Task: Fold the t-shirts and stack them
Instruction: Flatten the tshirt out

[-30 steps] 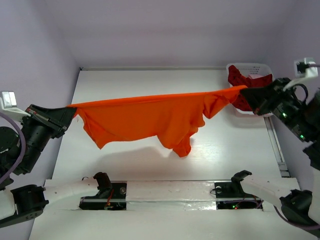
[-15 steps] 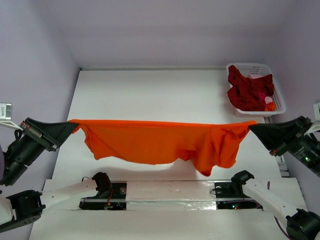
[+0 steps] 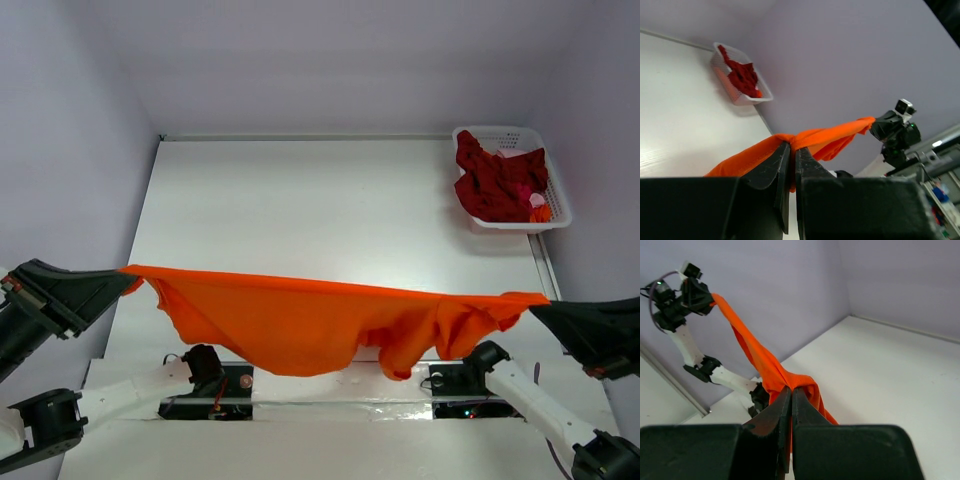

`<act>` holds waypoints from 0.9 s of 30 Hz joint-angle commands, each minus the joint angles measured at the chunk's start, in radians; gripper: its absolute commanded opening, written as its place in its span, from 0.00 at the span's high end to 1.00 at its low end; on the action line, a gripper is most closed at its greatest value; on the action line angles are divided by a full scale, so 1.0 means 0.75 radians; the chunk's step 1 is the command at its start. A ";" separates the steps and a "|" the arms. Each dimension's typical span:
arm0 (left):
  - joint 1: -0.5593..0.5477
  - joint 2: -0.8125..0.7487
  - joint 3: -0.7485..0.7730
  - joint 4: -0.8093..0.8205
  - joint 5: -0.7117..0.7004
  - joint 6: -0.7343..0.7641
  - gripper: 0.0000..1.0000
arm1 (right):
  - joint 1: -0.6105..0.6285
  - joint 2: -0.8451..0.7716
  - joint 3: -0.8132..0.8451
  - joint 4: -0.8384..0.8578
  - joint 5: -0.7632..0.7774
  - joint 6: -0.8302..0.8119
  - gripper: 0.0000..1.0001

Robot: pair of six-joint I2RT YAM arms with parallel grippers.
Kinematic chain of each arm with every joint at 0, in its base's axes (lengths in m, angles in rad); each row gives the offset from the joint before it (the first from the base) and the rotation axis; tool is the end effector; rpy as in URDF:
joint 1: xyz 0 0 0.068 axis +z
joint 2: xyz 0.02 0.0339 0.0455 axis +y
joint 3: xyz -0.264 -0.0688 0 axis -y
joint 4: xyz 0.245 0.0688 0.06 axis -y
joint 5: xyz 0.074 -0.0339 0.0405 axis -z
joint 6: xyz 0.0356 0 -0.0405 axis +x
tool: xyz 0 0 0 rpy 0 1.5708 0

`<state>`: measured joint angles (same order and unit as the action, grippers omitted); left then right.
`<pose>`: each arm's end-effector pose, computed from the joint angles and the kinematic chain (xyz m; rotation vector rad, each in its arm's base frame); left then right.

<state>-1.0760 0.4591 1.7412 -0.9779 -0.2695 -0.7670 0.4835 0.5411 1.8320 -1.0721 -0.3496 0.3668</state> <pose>-0.0397 0.0935 0.5149 -0.0397 1.4133 -1.3944 -0.0866 -0.0317 0.5248 -0.3885 1.3767 0.9432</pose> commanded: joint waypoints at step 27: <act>0.011 0.018 0.266 0.083 -0.043 -0.033 1.00 | -0.013 -0.022 0.203 0.045 0.176 0.074 1.00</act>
<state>-1.0679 0.4816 1.9232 -0.9916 -0.0906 -0.8017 0.4595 0.5426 2.0560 -1.1778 -0.3893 0.4484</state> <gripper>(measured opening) 0.018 0.019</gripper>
